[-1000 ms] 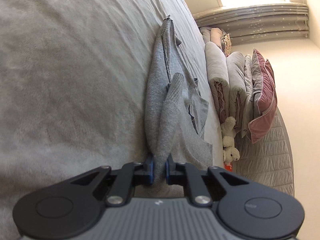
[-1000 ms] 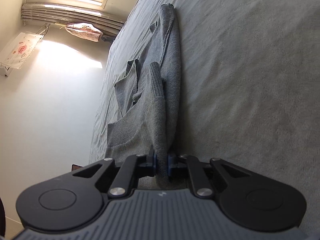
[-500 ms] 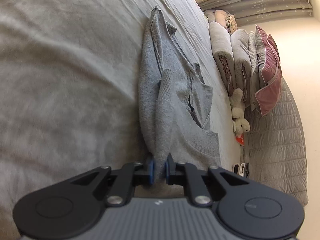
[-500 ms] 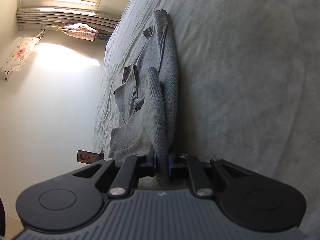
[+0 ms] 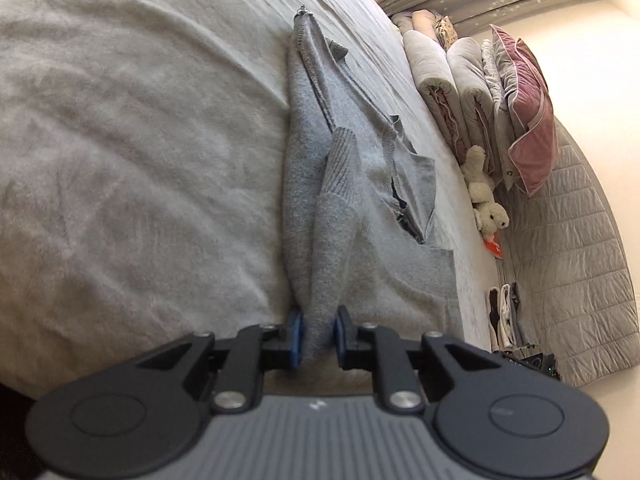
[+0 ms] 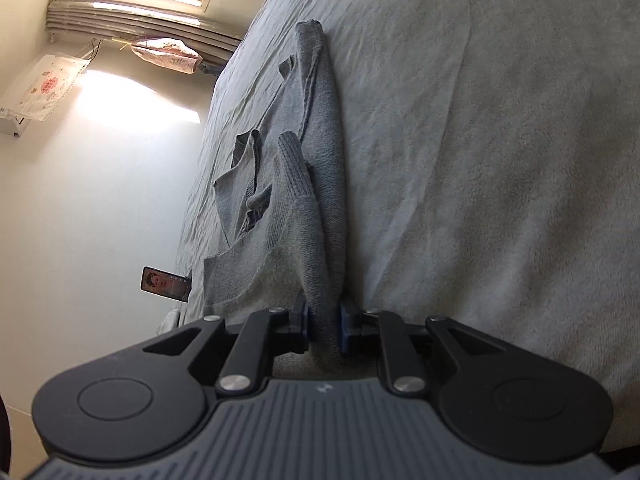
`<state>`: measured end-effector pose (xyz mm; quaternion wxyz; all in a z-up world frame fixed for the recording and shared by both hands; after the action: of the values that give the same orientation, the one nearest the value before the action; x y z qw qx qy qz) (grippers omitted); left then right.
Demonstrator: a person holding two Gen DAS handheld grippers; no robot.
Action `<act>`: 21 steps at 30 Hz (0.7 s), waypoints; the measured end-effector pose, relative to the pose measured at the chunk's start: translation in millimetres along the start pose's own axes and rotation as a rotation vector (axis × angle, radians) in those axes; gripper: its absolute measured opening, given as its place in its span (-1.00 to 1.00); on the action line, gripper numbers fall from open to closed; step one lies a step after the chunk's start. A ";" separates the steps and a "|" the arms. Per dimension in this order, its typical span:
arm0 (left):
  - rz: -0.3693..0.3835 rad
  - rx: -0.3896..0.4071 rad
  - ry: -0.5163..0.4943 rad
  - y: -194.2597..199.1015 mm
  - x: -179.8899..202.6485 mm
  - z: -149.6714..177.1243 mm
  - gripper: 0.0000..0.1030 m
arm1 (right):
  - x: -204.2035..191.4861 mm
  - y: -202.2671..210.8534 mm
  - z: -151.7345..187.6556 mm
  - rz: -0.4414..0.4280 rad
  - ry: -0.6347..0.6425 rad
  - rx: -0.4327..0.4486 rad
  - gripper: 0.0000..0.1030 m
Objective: Fold clothes
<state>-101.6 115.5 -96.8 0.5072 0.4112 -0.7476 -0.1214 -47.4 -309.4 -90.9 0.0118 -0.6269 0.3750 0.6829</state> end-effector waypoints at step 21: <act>-0.250 0.279 -0.352 -26.2 35.9 -48.4 -0.88 | -43.3 -30.0 -4.3 0.191 0.474 0.335 -0.80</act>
<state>-52.4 83.9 -66.8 0.2885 0.5391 -0.7772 -0.1484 -19.9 -270.5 -68.1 -0.0369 -0.7201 0.5319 0.4441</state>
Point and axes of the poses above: each gripper's, at about its wrist camera, not at the fingertips, and y roughly against the way its jaws point, x to its right, z to its underside, the point moved 4 cm from there along -y, roughly the way its jaws point, and after that the axes turned 12 degrees about -y, right-handed, at the moved point
